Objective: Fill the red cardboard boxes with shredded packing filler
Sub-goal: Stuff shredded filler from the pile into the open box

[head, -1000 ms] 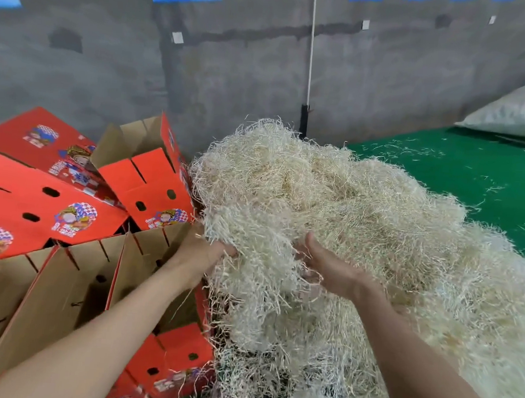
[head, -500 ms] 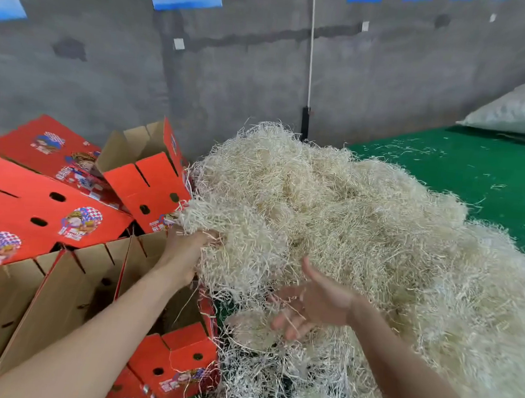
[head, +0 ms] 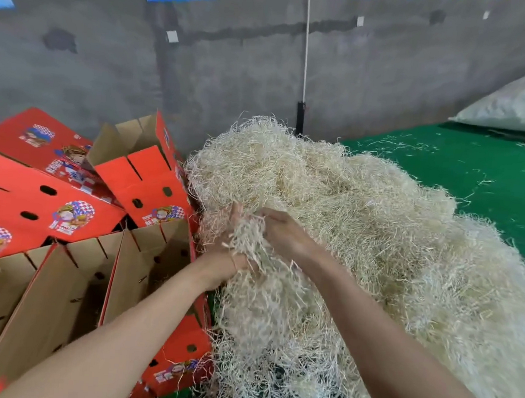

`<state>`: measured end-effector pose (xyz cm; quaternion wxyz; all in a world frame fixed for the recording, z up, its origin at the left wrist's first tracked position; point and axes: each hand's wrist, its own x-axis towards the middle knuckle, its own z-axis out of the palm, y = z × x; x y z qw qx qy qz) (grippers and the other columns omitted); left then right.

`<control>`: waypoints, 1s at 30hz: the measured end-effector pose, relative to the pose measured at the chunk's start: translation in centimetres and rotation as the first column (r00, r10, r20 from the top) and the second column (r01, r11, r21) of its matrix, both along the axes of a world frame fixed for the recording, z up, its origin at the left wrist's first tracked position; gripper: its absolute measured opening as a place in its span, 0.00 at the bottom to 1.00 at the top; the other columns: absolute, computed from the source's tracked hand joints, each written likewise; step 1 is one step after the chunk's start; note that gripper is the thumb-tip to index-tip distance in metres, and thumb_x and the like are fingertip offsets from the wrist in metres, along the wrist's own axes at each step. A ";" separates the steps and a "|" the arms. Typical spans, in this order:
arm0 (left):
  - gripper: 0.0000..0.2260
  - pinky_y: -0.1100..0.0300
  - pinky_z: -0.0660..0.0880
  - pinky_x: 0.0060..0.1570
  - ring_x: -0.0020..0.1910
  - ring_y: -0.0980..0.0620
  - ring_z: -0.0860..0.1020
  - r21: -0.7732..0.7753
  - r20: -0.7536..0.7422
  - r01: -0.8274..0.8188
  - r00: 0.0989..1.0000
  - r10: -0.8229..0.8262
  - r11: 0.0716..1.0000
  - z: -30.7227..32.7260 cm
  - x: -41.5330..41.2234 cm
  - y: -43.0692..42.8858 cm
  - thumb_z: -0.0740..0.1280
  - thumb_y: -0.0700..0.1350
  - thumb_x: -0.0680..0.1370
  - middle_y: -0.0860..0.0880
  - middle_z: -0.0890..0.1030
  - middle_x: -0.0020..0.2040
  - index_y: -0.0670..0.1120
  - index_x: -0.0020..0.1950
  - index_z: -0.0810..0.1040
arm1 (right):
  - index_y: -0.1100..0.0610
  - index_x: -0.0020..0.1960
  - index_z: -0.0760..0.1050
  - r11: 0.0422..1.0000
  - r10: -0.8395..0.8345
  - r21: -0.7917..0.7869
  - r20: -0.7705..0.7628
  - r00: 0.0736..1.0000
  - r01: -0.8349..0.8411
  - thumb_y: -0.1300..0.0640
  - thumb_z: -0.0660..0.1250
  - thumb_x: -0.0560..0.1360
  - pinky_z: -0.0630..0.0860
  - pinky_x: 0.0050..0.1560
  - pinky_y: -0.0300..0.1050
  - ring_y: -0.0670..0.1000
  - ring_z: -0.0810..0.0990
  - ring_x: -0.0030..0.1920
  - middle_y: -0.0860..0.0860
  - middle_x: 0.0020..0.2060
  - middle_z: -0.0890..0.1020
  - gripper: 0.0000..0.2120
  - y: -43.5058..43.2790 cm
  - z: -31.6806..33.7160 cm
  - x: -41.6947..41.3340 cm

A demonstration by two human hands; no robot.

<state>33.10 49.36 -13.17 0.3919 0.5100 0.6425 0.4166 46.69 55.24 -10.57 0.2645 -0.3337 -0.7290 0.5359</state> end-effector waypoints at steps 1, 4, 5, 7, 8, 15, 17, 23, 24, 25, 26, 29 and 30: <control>0.34 0.57 0.67 0.62 0.65 0.47 0.70 -0.008 0.043 -0.101 0.994 0.101 0.995 0.0 0.0 0.4 0.66 0.30 0.72 0.43 0.69 0.70 0.43 0.75 0.58 | 0.53 0.69 0.66 0.999 -0.037 0.025 -0.004 0.999 0.037 0.49 0.50 0.81 0.65 0.23 0.28 0.35 0.68 0.19 0.41 0.30 0.68 0.19 -0.1 0.2 -0.1; 0.36 0.50 0.67 0.66 0.66 0.43 0.69 -0.054 0.082 -0.189 0.978 0.193 0.980 0.4 0.0 1.1 0.70 0.31 0.70 0.43 0.69 0.69 0.43 0.74 0.59 | 0.59 0.65 0.71 0.984 -0.163 -0.093 -0.116 0.980 0.153 0.47 0.54 0.80 0.79 0.37 0.39 0.40 0.81 0.35 0.48 0.35 0.83 0.21 -0.3 -0.5 0.5; 0.34 0.51 0.68 0.65 0.65 0.43 0.70 -0.069 0.027 -0.189 0.981 0.191 0.980 0.6 0.2 1.1 0.70 0.32 0.70 0.43 0.71 0.67 0.44 0.73 0.61 | 0.64 0.64 0.71 0.971 -0.208 -0.148 -0.156 0.966 0.186 0.48 0.55 0.80 0.78 0.47 0.49 0.53 0.81 0.50 0.54 0.46 0.83 0.22 -0.2 -1.4 0.6; 0.17 0.66 0.75 0.50 0.52 0.46 0.77 -0.022 -0.242 -0.159 0.959 0.149 0.987 0.9 0.4 0.9 0.70 0.33 0.70 0.45 0.78 0.53 0.43 0.56 0.73 | 0.71 0.61 0.68 0.949 -0.291 -0.194 -0.224 0.930 0.250 0.49 0.55 0.80 0.75 0.48 0.45 0.66 0.72 0.58 0.56 0.56 0.78 0.25 -0.5 -3.1 0.6; 0.10 0.73 0.73 0.37 0.41 0.50 0.76 0.032 -0.352 -0.169 0.920 0.170 0.985 1.1 0.6 0.8 0.70 0.33 0.70 0.48 0.77 0.43 0.45 0.44 0.73 | 0.70 0.59 0.70 0.938 -0.332 -0.193 -0.253 0.909 0.288 0.50 0.55 0.80 0.75 0.48 0.42 0.65 0.75 0.54 0.54 0.56 0.79 0.23 -0.4 -4.1 0.6; 0.16 0.55 0.71 0.44 0.50 0.48 0.72 0.023 0.000 -0.467 0.884 0.467 0.884 2.4 -2.1 -0.5 0.71 0.36 0.71 0.52 0.71 0.46 0.47 0.52 0.68 | 0.51 0.72 0.57 0.904 0.126 0.166 0.777 0.616 -0.394 0.46 0.71 0.68 0.63 0.67 0.60 0.59 0.64 0.69 0.55 0.73 0.58 0.38 -2.0 -13.6 3.4; 0.33 0.56 0.67 0.47 0.56 0.46 0.69 -0.053 0.025 -0.471 0.881 0.473 0.880 2.9 -2.2 -1.0 0.72 0.38 0.70 0.47 0.70 0.58 0.47 0.71 0.59 | 0.55 0.69 0.63 0.837 -0.002 0.252 0.889 0.457 -0.486 0.54 0.70 0.69 0.69 0.64 0.58 0.60 0.68 0.65 0.57 0.73 0.56 0.30 -3.3 -16.1 3.7; 0.30 0.60 0.70 0.43 0.55 0.48 0.71 -0.173 -0.130 -0.348 0.936 0.329 0.921 3.0 -2.3 -3.0 0.69 0.35 0.70 0.40 0.68 0.68 0.34 0.70 0.63 | 0.62 0.45 0.74 0.953 -0.288 -0.076 0.086 0.954 0.294 0.67 0.66 0.73 0.80 0.38 0.46 0.50 0.79 0.35 0.57 0.40 0.80 0.03 0.8 -7.3 4.4; 0.29 0.61 0.68 0.43 0.55 0.51 0.70 -0.201 -0.194 -0.272 0.953 0.234 0.941 3.0 -2.0 -3.4 0.70 0.37 0.70 0.42 0.68 0.69 0.33 0.69 0.65 | 0.63 0.43 0.75 0.949 -0.298 -0.103 0.017 0.954 0.298 0.67 0.66 0.73 0.80 0.41 0.50 0.51 0.79 0.35 0.58 0.40 0.80 0.01 0.8 -5.5 4.4; 0.30 0.63 0.67 0.43 0.54 0.53 0.70 -0.219 -0.251 -0.174 0.961 0.117 0.960 3.0 -1.6 -3.7 0.71 0.41 0.68 0.45 0.68 0.68 0.32 0.67 0.67 | 0.65 0.44 0.76 0.957 -0.283 -0.069 -0.012 0.959 0.281 0.67 0.67 0.73 0.80 0.43 0.51 0.52 0.79 0.36 0.57 0.40 0.79 0.01 0.5 -4.0 4.3; 0.32 0.66 0.66 0.43 0.52 0.57 0.69 -0.252 -0.273 -0.074 0.962 0.002 0.965 3.3 -1.1 -3.8 0.71 0.45 0.65 0.50 0.68 0.65 0.33 0.66 0.69 | 0.65 0.46 0.77 0.964 -0.266 0.004 -0.003 0.964 0.266 0.67 0.67 0.73 0.80 0.43 0.50 0.52 0.79 0.36 0.54 0.41 0.79 0.03 0.0 -2.6 4.1; 0.28 0.82 0.63 0.37 0.50 0.65 0.67 -0.287 -0.254 0.109 0.949 -0.186 0.952 4.0 0.7 -3.9 0.71 0.44 0.67 0.58 0.65 0.57 0.40 0.66 0.70 | 0.61 0.48 0.79 0.913 -0.237 0.364 0.104 0.966 0.185 0.67 0.66 0.73 0.76 0.38 0.34 0.48 0.80 0.38 0.45 0.40 0.78 0.07 -1.3 1.1 3.7; 0.31 0.81 0.66 0.43 0.54 0.63 0.70 -0.253 -0.236 0.128 0.953 -0.190 0.959 4.0 1.0 -3.8 0.71 0.42 0.68 0.54 0.68 0.61 0.40 0.69 0.67 | 0.60 0.47 0.80 0.883 -0.239 0.437 0.106 0.965 0.171 0.68 0.66 0.73 0.74 0.35 0.30 0.46 0.79 0.38 0.44 0.38 0.78 0.07 -1.9 2.4 3.8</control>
